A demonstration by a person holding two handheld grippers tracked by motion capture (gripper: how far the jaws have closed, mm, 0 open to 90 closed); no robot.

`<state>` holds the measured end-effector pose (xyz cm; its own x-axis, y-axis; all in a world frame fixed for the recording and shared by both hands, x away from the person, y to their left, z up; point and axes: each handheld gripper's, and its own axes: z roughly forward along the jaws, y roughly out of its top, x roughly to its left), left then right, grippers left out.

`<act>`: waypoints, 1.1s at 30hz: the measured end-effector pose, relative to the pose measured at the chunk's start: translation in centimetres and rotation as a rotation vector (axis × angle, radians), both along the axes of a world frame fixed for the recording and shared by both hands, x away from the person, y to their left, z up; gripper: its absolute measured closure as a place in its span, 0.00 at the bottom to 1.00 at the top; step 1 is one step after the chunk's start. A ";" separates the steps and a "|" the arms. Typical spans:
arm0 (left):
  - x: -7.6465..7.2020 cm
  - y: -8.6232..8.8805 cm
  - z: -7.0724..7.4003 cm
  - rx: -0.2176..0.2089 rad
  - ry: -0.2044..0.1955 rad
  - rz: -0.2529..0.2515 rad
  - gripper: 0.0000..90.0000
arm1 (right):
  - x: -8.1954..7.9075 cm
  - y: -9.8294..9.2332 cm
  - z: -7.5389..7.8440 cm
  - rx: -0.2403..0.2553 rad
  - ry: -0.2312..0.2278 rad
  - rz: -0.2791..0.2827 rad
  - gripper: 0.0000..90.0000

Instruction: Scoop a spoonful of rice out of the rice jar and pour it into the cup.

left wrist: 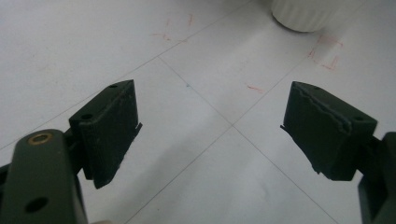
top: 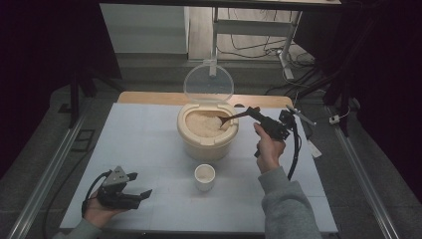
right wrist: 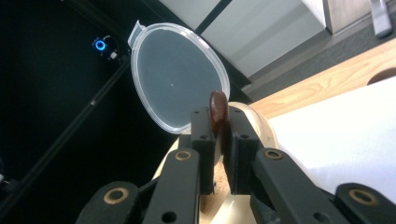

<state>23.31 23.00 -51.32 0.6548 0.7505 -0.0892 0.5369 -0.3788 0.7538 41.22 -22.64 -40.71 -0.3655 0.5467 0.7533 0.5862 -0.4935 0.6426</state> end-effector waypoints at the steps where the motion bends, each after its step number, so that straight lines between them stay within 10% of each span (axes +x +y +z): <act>1: 0.0 0.0 0.0 0.000 0.000 0.000 0.20 | 0.1 -0.1 -0.1 0.018 0.008 -0.006 0.93; 33: 0.1 -0.2 0.0 0.017 -0.004 -0.012 0.21 | 0.1 -1.4 0.2 0.140 0.075 0.043 0.93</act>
